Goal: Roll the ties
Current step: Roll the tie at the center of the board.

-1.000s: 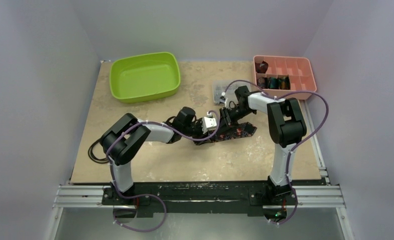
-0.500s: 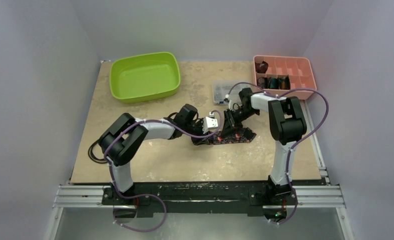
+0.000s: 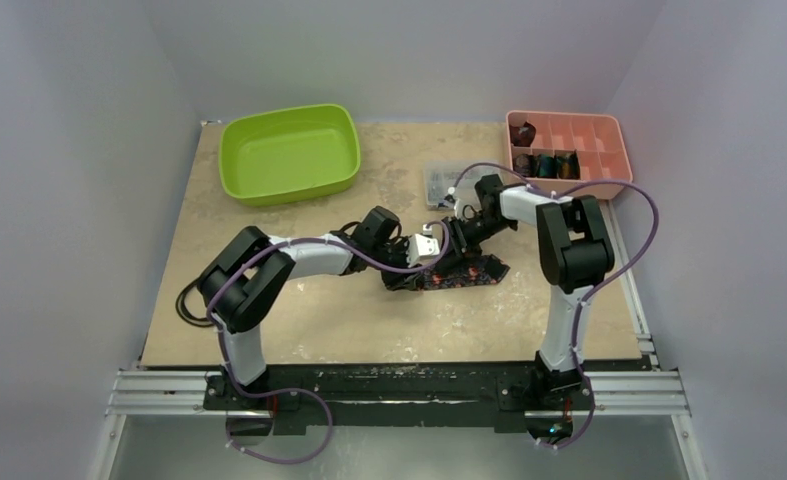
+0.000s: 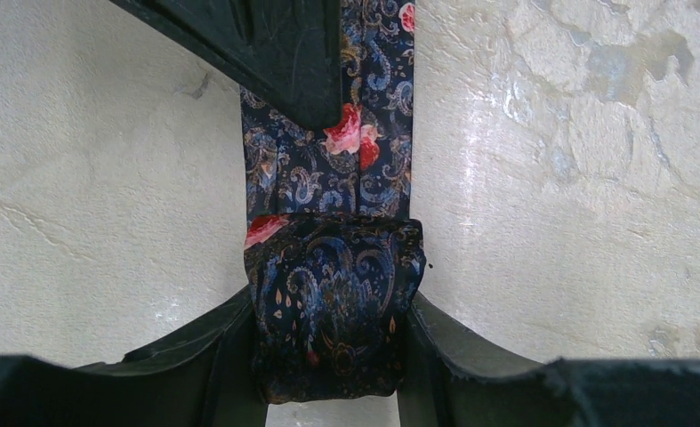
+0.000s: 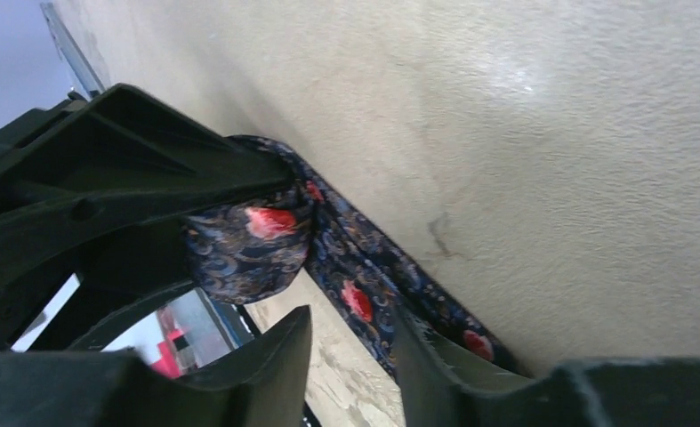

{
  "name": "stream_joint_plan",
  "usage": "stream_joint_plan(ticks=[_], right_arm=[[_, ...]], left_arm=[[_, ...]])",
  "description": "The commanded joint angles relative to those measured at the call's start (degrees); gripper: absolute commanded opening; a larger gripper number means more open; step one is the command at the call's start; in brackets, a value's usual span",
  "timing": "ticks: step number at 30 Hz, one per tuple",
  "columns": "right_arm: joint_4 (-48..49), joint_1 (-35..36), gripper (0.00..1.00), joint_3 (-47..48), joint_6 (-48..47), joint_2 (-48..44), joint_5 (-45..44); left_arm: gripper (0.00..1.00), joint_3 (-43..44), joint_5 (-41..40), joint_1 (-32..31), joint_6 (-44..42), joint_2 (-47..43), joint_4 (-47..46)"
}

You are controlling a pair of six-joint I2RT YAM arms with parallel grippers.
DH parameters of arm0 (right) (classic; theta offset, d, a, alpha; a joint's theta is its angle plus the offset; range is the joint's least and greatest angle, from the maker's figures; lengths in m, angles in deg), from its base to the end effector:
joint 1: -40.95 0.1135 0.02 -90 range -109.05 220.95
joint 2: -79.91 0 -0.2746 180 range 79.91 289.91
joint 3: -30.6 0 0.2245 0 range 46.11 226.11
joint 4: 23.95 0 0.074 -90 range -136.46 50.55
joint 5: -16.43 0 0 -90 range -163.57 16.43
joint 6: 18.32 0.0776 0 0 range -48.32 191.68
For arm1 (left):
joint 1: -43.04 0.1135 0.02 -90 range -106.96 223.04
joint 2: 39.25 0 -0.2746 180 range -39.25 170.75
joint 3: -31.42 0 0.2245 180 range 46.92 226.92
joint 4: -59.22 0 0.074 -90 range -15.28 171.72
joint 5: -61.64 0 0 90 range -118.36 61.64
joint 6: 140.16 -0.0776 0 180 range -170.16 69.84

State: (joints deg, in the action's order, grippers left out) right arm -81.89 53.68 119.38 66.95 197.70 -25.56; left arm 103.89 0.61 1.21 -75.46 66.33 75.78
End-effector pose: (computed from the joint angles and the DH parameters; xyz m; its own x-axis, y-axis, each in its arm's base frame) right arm 0.3297 0.1336 0.1218 -0.9554 -0.2724 -0.1142 -0.2657 0.6235 0.7353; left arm 0.2533 -0.2772 0.1472 -0.1644 0.6489 -0.7429 0.9814 0.1831 -0.0572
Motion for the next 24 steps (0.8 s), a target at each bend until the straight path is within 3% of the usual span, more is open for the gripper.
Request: stream_joint_plan(ticks=[1, 6, 14, 18, 22, 24], right_arm=[[3.88, 0.82, 0.47, -1.27, -0.04, -7.06, 2.37], [7.46, 3.36, 0.56, -2.42, 5.95, -8.88, 9.82], [11.87, 5.41, 0.56, -2.69, 10.75, -3.55, 11.99], [10.38, 5.54, 0.40, -0.17, 9.50, -0.62, 12.39], [6.86, 5.34, 0.00, 0.54, 6.09, 1.50, 9.77], [5.34, 4.59, 0.00, 0.26, 5.10, 2.67, 7.29]], left_arm=[[0.25, -0.31, -5.09, -0.42, -1.01, 3.61, 7.23], [0.27, 0.38, -5.16, -0.64, -1.11, 4.14, 7.90], [0.27, 0.69, -5.34, -0.69, -1.12, 4.27, 8.21], [0.28, 0.42, -5.11, -0.63, -0.75, 4.19, 8.14], [0.34, 0.47, -4.90, -0.47, -0.30, 4.11, 7.63], [0.40, 0.09, -3.60, -0.07, 0.24, 3.73, 6.44]])
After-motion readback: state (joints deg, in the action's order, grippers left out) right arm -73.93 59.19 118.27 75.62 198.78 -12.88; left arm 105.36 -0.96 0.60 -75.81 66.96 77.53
